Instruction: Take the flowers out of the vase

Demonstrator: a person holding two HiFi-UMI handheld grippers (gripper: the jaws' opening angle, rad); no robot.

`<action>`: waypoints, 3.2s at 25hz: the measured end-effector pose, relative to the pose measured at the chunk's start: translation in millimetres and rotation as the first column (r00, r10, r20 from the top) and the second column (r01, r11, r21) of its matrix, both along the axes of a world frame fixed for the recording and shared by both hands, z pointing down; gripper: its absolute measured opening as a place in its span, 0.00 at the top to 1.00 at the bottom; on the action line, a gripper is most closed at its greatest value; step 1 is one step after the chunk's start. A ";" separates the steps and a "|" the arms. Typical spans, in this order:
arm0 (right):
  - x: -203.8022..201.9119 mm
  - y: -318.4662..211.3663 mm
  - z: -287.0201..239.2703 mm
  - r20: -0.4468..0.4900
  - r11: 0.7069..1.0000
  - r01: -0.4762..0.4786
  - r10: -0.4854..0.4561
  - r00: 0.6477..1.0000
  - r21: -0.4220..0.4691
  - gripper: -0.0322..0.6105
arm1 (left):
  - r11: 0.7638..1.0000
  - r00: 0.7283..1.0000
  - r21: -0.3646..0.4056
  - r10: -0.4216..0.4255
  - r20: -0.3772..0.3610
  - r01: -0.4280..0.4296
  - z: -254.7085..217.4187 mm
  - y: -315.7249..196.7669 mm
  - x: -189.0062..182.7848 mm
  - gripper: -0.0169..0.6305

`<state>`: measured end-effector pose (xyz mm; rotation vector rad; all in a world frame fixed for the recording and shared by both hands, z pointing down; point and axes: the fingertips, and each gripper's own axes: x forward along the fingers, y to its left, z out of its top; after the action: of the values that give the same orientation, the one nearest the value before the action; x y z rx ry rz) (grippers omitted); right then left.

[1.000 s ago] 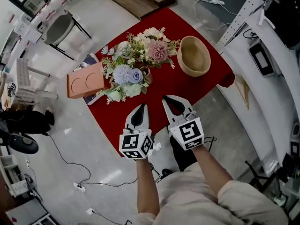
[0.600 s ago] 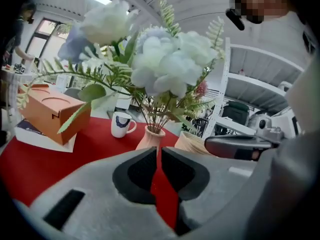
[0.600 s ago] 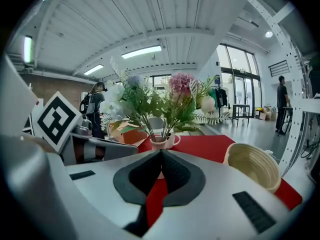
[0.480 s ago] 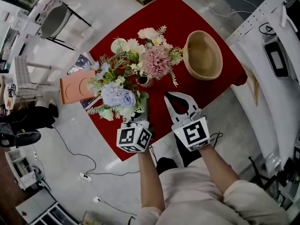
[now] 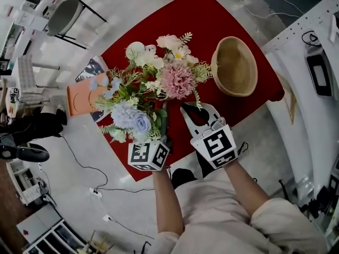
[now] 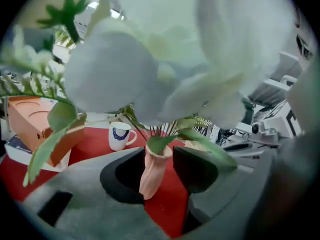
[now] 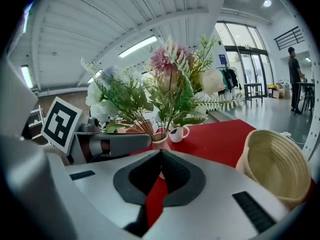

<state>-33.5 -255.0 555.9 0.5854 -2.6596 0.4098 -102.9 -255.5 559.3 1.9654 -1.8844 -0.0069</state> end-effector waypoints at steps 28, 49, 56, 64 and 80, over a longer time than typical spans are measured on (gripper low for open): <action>20.9 4.9 -22.5 0.030 0.999 0.011 -0.010 0.999 -0.037 0.94 | 0.997 0.993 0.001 -0.076 0.090 0.076 -24.9 -12.9 -19.8 0.88; 29.5 39.7 -40.2 0.055 0.998 -0.003 0.007 0.998 -0.063 0.94 | 0.998 0.993 0.031 -0.056 0.107 0.053 -56.7 0.0 -15.2 0.90; 20.4 41.7 -53.3 0.088 0.998 -0.013 0.018 0.996 -0.056 0.94 | 0.998 0.992 0.044 -0.054 0.116 0.049 -67.8 2.1 -19.4 0.90; 11.1 46.4 -55.6 0.118 0.994 -0.031 0.043 0.992 -0.106 0.94 | 0.997 0.993 0.059 -0.053 0.109 0.046 -90.4 7.2 -25.3 0.90; 2.6 48.1 -52.5 0.130 0.992 -0.013 0.029 0.991 -0.123 0.94 | 0.996 0.988 0.081 -0.040 0.152 0.028 -128.0 18.4 -19.2 0.91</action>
<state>-30.9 -206.9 503.5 0.5671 -2.7302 0.6334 -122.0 -237.1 431.3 2.0378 -2.0436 0.0633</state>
